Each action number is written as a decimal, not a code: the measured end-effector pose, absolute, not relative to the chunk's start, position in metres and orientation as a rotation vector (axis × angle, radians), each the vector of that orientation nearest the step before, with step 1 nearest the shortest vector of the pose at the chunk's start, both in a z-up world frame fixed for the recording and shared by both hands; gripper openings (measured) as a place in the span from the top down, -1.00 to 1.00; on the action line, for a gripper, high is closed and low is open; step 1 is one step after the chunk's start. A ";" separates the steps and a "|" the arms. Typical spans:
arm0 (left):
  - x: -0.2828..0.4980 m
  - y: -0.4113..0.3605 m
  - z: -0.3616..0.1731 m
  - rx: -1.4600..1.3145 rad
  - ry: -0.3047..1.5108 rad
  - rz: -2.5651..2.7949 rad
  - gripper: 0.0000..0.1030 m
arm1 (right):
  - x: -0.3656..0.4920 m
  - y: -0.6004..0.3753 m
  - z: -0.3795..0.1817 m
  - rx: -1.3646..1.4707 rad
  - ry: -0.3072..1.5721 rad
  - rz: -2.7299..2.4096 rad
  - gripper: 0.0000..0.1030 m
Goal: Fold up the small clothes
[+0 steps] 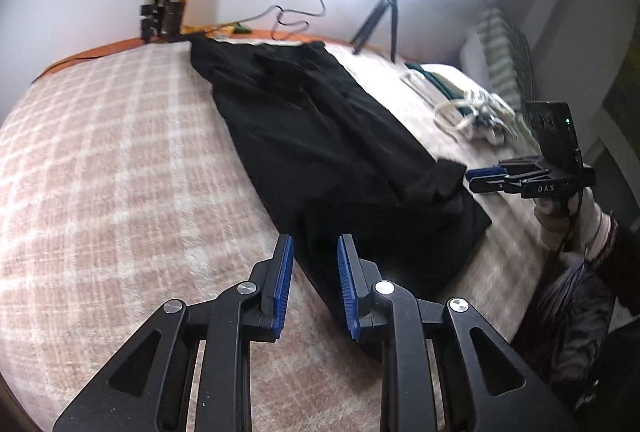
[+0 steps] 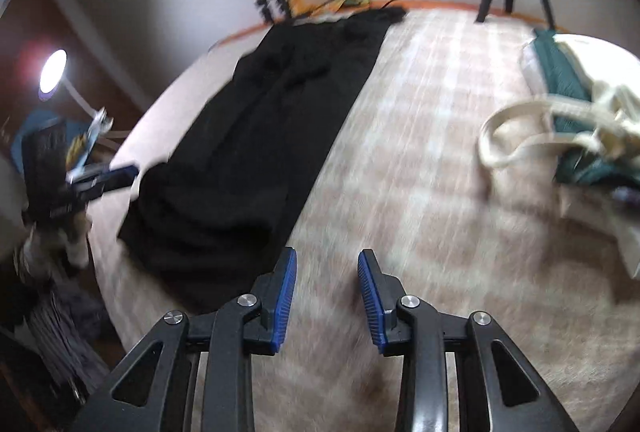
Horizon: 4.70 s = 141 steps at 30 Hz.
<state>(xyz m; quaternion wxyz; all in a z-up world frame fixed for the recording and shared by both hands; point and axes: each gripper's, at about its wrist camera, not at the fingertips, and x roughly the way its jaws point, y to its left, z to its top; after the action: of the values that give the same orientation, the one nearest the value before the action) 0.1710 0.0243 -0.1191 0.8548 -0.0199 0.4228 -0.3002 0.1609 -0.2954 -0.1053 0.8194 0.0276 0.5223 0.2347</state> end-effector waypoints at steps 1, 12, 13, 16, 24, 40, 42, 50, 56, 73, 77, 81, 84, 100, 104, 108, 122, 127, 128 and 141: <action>0.171 0.022 -0.119 -0.033 0.892 -0.633 0.58 | 0.156 -0.292 -0.105 0.015 1.091 0.505 0.32; 0.182 -0.002 -0.124 0.017 0.896 -0.660 -0.03 | 0.154 -0.264 -0.093 -0.190 1.004 0.554 0.26; 0.184 -0.003 -0.124 0.016 0.901 -0.657 -0.03 | 0.155 -0.262 -0.091 -0.206 0.993 0.554 0.26; 0.188 -0.009 -0.125 0.037 0.905 -0.648 -0.03 | 0.159 -0.254 -0.091 -0.252 0.987 0.558 0.26; 0.192 -0.019 -0.130 0.071 0.910 -0.697 0.71 | 0.177 -0.238 -0.099 -0.226 0.997 0.594 0.26; 0.203 0.017 -0.115 -0.037 0.824 -0.528 0.73 | 0.211 -0.270 -0.097 0.018 1.033 0.485 0.24; 0.202 0.015 -0.114 -0.026 0.823 -0.536 0.54 | 0.209 -0.270 -0.095 0.031 1.027 0.506 0.24; 0.202 0.015 -0.116 -0.034 0.836 -0.545 0.43 | 0.220 -0.293 -0.087 0.228 1.041 0.551 -0.01; 0.202 0.019 -0.119 -0.054 0.864 -0.565 0.43 | 0.199 -0.274 -0.076 0.002 1.014 0.665 0.00; 0.219 0.020 -0.120 -0.095 0.850 -0.532 0.79 | 0.222 -0.247 -0.103 -0.160 1.034 0.516 0.87; 0.219 0.035 -0.116 -0.149 0.838 -0.526 0.66 | 0.228 -0.251 -0.106 -0.116 1.066 0.505 0.46; 0.221 0.026 -0.121 -0.099 0.876 -0.552 0.35 | 0.226 -0.256 -0.097 -0.099 1.043 0.482 0.38; 0.218 0.005 -0.127 0.010 0.895 -0.573 0.35 | 0.223 -0.252 -0.090 -0.109 1.021 0.487 0.38; 0.219 -0.003 -0.125 0.111 0.812 -0.491 0.78 | 0.220 -0.242 -0.101 -0.148 1.042 0.458 0.40; 0.218 0.000 -0.124 0.125 0.803 -0.454 0.76 | 0.221 -0.239 -0.105 -0.179 1.052 0.432 0.40; 0.223 0.009 -0.111 0.110 0.783 -0.426 0.43 | 0.221 -0.235 -0.105 -0.211 1.055 0.413 0.40; 0.274 0.064 -0.085 -0.161 0.802 -0.424 0.14 | 0.237 -0.253 -0.080 -0.066 1.021 0.347 0.32; 0.304 0.065 -0.090 -0.235 0.833 -0.436 0.05 | 0.261 -0.256 -0.068 -0.007 0.984 0.322 -0.16; 0.311 0.064 -0.091 -0.241 0.837 -0.443 0.05 | 0.271 -0.257 -0.067 0.015 0.981 0.323 -0.19; 0.409 0.043 -0.116 -0.290 0.873 -0.479 0.00 | 0.395 -0.273 -0.095 0.181 1.014 0.294 0.23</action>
<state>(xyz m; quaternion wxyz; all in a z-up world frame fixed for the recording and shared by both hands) 0.4089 0.0428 -0.1158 0.8686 -0.1388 0.4170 -0.2289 0.3949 -0.2727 -0.0952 0.8599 0.0862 0.4833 0.1400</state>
